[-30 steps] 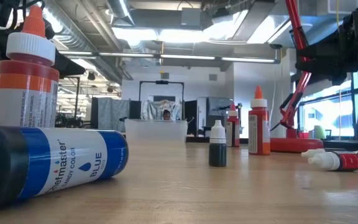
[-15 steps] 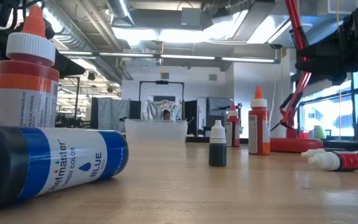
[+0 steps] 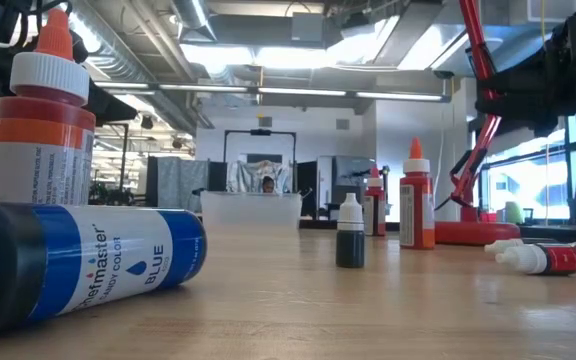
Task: Pick & Place food coloring
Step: Put the large purple food coloring bottle into the transparent bin
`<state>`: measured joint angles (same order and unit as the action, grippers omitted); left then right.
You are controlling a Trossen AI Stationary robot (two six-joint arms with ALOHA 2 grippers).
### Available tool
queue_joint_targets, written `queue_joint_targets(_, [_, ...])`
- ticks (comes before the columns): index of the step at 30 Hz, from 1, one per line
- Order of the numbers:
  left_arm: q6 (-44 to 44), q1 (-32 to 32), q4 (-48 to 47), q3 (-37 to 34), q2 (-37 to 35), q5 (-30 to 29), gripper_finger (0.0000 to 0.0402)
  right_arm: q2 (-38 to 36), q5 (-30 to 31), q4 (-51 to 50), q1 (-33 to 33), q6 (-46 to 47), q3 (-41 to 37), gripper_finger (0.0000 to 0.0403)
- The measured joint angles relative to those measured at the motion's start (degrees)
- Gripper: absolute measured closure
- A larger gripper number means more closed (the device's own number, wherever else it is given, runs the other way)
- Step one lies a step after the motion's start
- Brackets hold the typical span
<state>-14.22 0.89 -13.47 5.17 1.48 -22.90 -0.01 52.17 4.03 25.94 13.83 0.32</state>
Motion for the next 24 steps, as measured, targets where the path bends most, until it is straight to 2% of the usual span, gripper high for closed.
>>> queue_joint_targets(5, [0.01,-0.01,0.02,0.02,0.02,-0.12,0.0389,0.0,-0.89,0.0,0.01,11.27,0.01,0.0166])
queue_joint_targets(13, [-0.01,0.0,0.11,0.0,0.02,-0.07,0.0392,0.0,-0.84,-0.01,0.02,11.24,-0.01,0.0166])
queue_joint_targets(18, [0.01,-0.02,0.13,-0.01,0.0,-0.07,0.0389,0.0,-0.77,-0.11,-0.01,5.37,0.01,0.0166])
queue_joint_targets(24, [0.01,-0.02,0.13,-0.01,0.01,-0.58,0.0393,0.0,-0.09,-0.14,0.02,5.28,0.01,0.0166])
